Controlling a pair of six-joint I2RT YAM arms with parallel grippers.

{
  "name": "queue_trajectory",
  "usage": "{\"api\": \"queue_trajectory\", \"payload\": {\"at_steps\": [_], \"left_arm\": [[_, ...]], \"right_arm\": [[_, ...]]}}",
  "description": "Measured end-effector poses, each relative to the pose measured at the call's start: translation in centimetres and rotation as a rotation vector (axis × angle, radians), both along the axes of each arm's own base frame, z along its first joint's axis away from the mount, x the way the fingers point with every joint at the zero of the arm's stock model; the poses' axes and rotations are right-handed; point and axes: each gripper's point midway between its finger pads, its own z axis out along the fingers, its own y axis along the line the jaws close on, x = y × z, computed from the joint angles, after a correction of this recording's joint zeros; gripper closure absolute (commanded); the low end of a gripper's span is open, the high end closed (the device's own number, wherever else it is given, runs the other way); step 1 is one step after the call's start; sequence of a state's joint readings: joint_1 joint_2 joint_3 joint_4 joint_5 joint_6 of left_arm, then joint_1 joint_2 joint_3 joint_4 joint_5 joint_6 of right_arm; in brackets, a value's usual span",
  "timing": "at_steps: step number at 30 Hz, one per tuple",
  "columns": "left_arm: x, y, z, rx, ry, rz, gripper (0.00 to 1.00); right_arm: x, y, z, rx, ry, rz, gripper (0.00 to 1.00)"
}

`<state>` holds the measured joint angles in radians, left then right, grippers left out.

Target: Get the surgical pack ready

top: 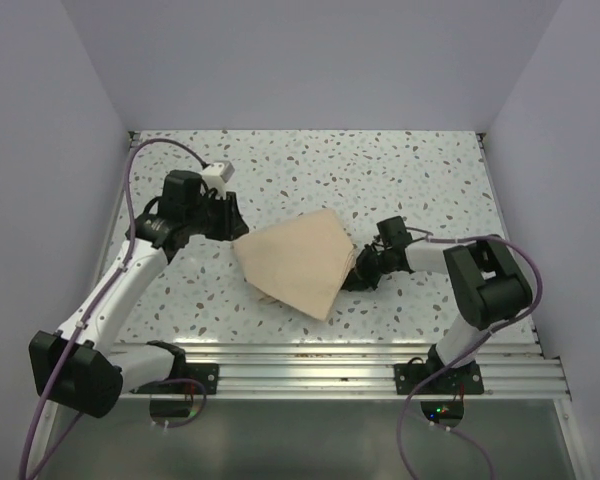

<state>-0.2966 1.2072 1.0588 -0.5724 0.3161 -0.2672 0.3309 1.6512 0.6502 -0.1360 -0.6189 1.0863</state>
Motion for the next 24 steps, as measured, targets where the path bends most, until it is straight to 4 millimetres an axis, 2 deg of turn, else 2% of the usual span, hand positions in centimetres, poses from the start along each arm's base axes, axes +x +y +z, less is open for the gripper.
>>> {"api": "queue_trajectory", "payload": {"at_steps": [5, 8, 11, 12, 13, 16, 20, 21, 24], "left_arm": [[-1.3, 0.4, 0.7, 0.011, -0.031, 0.006, 0.6], [-1.9, 0.1, 0.5, 0.028, -0.036, -0.006, 0.58], [-2.6, -1.1, 0.0, 0.06, -0.035, -0.044, 0.56], [-2.9, -1.6, -0.4, 0.073, -0.029, -0.06, 0.55], [-3.2, -2.2, -0.9, 0.091, -0.018, -0.081, 0.55], [-4.1, -3.9, -2.5, 0.154, 0.015, -0.139, 0.52], [-4.6, -6.4, -4.1, 0.241, 0.038, -0.201, 0.5], [-4.7, -6.8, -4.3, 0.255, 0.037, -0.21, 0.49], [-5.0, -8.4, -5.1, 0.303, 0.037, -0.246, 0.48]], "right_arm": [[5.5, 1.8, 0.6, -0.005, -0.028, 0.017, 0.78], [9.0, 2.6, 1.2, -0.014, -0.072, 0.041, 0.7], [11.4, 2.3, 2.0, -0.041, -0.129, 0.073, 0.48], [11.5, 1.7, 2.2, -0.049, -0.137, 0.08, 0.36], [11.4, 1.0, 2.2, -0.058, -0.142, 0.089, 0.2], [10.0, -2.0, 1.9, -0.087, -0.125, 0.104, 0.03], [6.6, -6.4, 2.3, -0.149, -0.112, 0.113, 0.01], [5.6, -7.0, 2.5, -0.163, -0.108, 0.126, 0.01], [3.6, -7.3, 3.2, -0.171, -0.123, 0.175, 0.01]]}}
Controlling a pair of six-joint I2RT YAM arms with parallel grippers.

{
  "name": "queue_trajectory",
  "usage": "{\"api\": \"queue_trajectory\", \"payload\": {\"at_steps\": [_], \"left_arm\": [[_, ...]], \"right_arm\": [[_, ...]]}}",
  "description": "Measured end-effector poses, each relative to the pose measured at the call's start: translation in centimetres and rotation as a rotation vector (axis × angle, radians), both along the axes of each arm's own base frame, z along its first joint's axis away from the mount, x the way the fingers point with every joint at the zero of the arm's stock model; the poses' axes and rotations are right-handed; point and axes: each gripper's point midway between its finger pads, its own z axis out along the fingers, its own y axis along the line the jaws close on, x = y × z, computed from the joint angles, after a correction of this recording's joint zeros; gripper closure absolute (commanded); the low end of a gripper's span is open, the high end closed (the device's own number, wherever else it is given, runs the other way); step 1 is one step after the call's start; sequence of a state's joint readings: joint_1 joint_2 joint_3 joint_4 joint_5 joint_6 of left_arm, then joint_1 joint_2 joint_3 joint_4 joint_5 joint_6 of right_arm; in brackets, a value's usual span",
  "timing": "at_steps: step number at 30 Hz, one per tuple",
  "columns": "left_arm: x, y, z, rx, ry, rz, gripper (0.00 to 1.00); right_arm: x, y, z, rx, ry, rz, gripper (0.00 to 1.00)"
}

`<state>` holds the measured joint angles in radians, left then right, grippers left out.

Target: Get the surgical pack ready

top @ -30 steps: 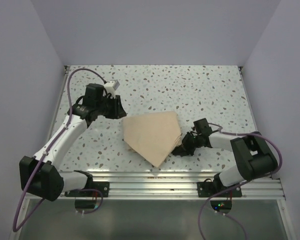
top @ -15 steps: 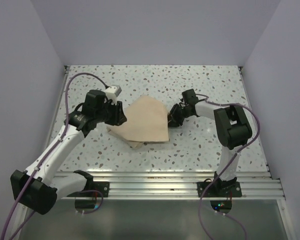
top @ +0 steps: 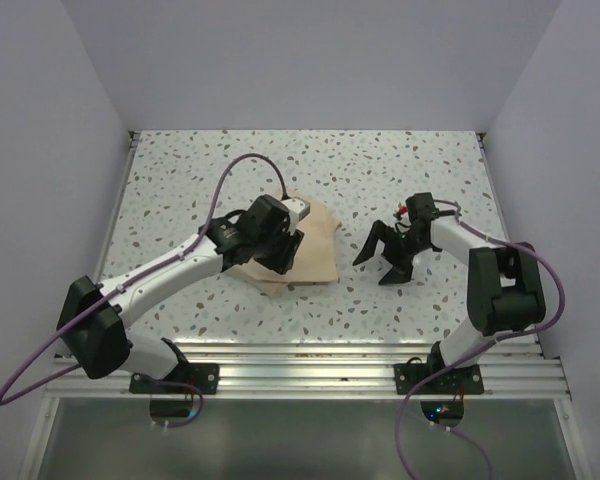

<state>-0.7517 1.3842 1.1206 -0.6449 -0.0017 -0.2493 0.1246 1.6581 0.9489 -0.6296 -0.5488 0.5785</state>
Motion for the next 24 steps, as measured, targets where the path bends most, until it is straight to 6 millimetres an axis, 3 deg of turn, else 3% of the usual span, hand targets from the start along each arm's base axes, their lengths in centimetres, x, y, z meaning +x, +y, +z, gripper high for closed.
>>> {"api": "queue_trajectory", "payload": {"at_steps": [3, 10, 13, 19, 24], "left_arm": [[-0.1, -1.0, -0.9, 0.035, 0.007, -0.021, 0.47], [0.9, -1.2, -2.3, 0.081, 0.027, -0.021, 0.47], [1.3, -1.7, -1.3, 0.039, 0.027, -0.034, 0.46], [2.2, -1.8, 1.7, -0.068, 0.019, -0.029, 0.45], [2.9, -1.7, 4.0, -0.121, -0.007, -0.02, 0.43]], "right_arm": [[-0.9, 0.3, 0.9, 0.014, -0.029, 0.027, 0.01], [-1.4, 1.3, 2.2, 0.092, -0.081, 0.046, 0.01], [-1.6, 3.0, 2.8, 0.161, -0.108, 0.086, 0.01], [-2.5, 8.3, 3.2, 0.248, -0.142, 0.251, 0.01], [-1.3, 9.6, 2.0, 0.275, -0.113, 0.229, 0.02]]}}
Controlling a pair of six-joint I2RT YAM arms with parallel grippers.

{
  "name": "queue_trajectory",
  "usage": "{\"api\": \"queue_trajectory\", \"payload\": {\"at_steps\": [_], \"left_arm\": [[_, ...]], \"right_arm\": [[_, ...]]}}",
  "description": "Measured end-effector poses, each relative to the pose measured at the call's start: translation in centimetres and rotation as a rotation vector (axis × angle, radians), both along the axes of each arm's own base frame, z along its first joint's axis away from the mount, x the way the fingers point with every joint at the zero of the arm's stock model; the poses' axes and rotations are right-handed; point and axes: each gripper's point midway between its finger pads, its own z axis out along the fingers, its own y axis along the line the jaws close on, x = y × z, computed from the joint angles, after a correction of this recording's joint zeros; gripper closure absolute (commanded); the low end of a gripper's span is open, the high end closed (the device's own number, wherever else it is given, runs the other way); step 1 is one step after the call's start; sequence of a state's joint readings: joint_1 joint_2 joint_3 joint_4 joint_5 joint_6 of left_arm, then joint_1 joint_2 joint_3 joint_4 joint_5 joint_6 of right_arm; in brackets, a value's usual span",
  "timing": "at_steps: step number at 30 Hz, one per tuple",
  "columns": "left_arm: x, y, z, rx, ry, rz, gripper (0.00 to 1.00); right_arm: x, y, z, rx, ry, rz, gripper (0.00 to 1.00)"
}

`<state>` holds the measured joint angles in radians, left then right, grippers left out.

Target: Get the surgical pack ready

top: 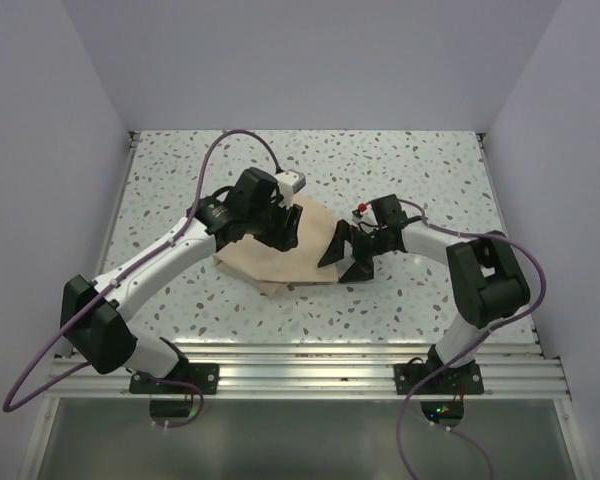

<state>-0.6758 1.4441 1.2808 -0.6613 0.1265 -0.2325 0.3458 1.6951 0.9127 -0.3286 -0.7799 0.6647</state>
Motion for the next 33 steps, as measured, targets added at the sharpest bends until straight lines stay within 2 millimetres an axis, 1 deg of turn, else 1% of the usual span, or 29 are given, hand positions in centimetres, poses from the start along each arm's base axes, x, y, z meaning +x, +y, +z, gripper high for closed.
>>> {"api": "queue_trajectory", "payload": {"at_steps": [1, 3, 4, 5, 7, 8, 11, 12, 14, 15, 19, 23, 26, 30, 33], "left_arm": [[0.0, 0.0, 0.2, -0.004, -0.002, 0.001, 0.43], [-0.1, 0.0, 0.2, -0.006, 0.002, 0.0, 0.4], [-0.2, 0.0, 0.2, -0.004, 0.006, -0.001, 0.39], [-0.3, 0.1, 0.1, -0.002, 0.01, 0.0, 0.39], [-0.3, 0.1, 0.1, -0.004, 0.016, 0.004, 0.38], [-0.3, 0.1, 0.1, -0.004, 0.017, 0.004, 0.38], [-0.4, 0.0, 0.0, -0.004, 0.022, 0.003, 0.37], [-0.4, 0.0, -0.2, -0.003, 0.026, 0.002, 0.37], [-0.4, -0.1, -0.5, 0.001, 0.035, -0.001, 0.36], [-0.3, -0.2, -0.8, 0.005, 0.043, -0.003, 0.36], [-0.3, -0.3, -1.9, 0.018, 0.067, -0.008, 0.36], [-0.6, -0.1, -3.2, 0.037, 0.088, -0.008, 0.36], [-1.0, 0.2, -4.3, 0.05, 0.105, -0.008, 0.36], [-1.4, 0.7, -5.8, 0.072, 0.118, -0.004, 0.35], [-1.5, 0.9, -6.4, 0.103, 0.103, 0.007, 0.34]], "right_arm": [[0.4, 0.1, -0.2, 0.001, 0.008, -0.006, 0.04], [0.9, 0.4, -0.5, 0.008, 0.019, -0.012, 0.17], [1.1, 0.5, -0.5, 0.016, 0.023, -0.013, 0.24], [1.2, 0.6, -0.4, 0.025, 0.028, -0.013, 0.4], [1.3, 0.8, -0.2, 0.038, 0.029, -0.011, 0.52], [1.3, 0.9, 0.0, 0.049, 0.031, -0.007, 0.63], [1.0, 0.9, 0.1, 0.053, 0.034, 0.002, 0.72], [0.9, 0.8, 0.2, 0.051, 0.033, 0.007, 0.82], [0.5, 0.6, 0.5, 0.046, 0.025, 0.019, 0.88], [0.4, 0.5, 0.6, 0.041, 0.019, 0.024, 0.93], [-0.1, 0.0, 0.7, 0.016, -0.006, 0.045, 0.98], [-0.4, -1.0, -0.2, -0.043, -0.006, 0.055, 0.98], [-0.2, -1.8, -0.6, -0.1, -0.015, 0.069, 0.98], [0.2, -2.1, -0.6, -0.122, -0.029, 0.089, 0.97], [0.1, -2.1, -1.0, -0.124, -0.021, 0.093, 0.97]]}}
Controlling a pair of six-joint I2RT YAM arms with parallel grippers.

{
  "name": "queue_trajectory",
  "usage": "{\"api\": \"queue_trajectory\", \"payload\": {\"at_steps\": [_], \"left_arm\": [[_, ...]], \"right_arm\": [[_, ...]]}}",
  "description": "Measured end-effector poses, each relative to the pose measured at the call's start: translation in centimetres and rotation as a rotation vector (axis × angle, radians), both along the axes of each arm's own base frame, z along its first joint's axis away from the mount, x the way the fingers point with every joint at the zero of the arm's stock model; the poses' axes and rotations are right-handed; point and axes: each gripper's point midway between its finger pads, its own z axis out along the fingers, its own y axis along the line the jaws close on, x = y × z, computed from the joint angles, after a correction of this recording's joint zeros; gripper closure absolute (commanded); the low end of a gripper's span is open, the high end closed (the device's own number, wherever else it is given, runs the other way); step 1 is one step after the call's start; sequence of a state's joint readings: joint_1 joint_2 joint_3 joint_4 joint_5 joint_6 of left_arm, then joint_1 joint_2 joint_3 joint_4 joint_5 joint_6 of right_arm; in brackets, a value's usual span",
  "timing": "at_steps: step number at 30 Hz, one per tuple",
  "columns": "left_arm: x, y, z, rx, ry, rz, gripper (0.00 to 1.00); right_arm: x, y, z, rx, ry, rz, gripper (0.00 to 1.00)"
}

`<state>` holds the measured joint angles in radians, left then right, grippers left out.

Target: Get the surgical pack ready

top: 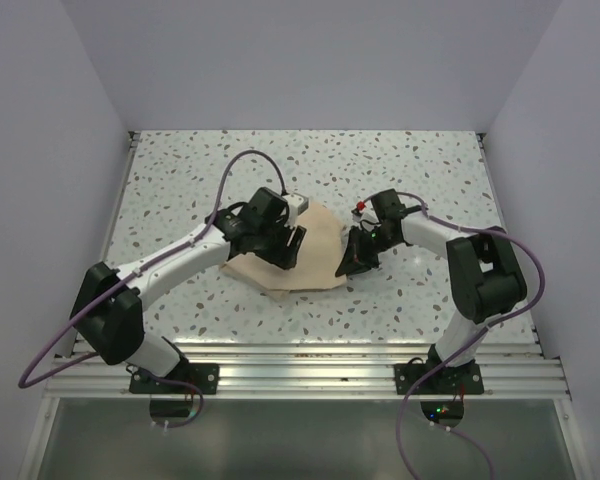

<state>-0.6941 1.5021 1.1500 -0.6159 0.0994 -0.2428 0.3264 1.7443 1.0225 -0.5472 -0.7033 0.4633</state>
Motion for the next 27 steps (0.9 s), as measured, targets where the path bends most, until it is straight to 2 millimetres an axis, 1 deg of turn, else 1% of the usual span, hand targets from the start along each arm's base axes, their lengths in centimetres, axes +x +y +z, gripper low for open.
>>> {"api": "queue_trajectory", "payload": {"at_steps": [4, 10, 16, 23, 26, 27], "left_arm": [[0.0, -0.7, -0.4, 0.057, -0.057, -0.008, 0.33], [-0.5, -1.8, -1.8, 0.156, -0.111, -0.029, 0.33], [-0.1, -1.9, -3.2, 0.257, -0.154, -0.041, 0.35], [0.9, -2.1, -3.9, 0.317, -0.187, -0.049, 0.37], [1.0, -2.2, -3.8, 0.321, -0.195, -0.05, 0.38], [1.1, -2.3, -3.8, 0.322, -0.197, -0.05, 0.38]], "right_arm": [[0.1, 0.1, -0.1, 0.005, 0.005, -0.003, 0.97], [0.0, 0.1, -0.2, 0.007, 0.006, -0.005, 0.96], [0.0, 0.2, -0.3, 0.016, 0.01, -0.01, 0.95], [-0.1, 0.2, -0.5, 0.021, 0.012, -0.016, 0.95], [-0.1, 0.3, -0.4, 0.024, 0.013, -0.017, 0.92], [-0.1, 0.3, -0.4, 0.024, 0.014, -0.018, 0.87]]}}
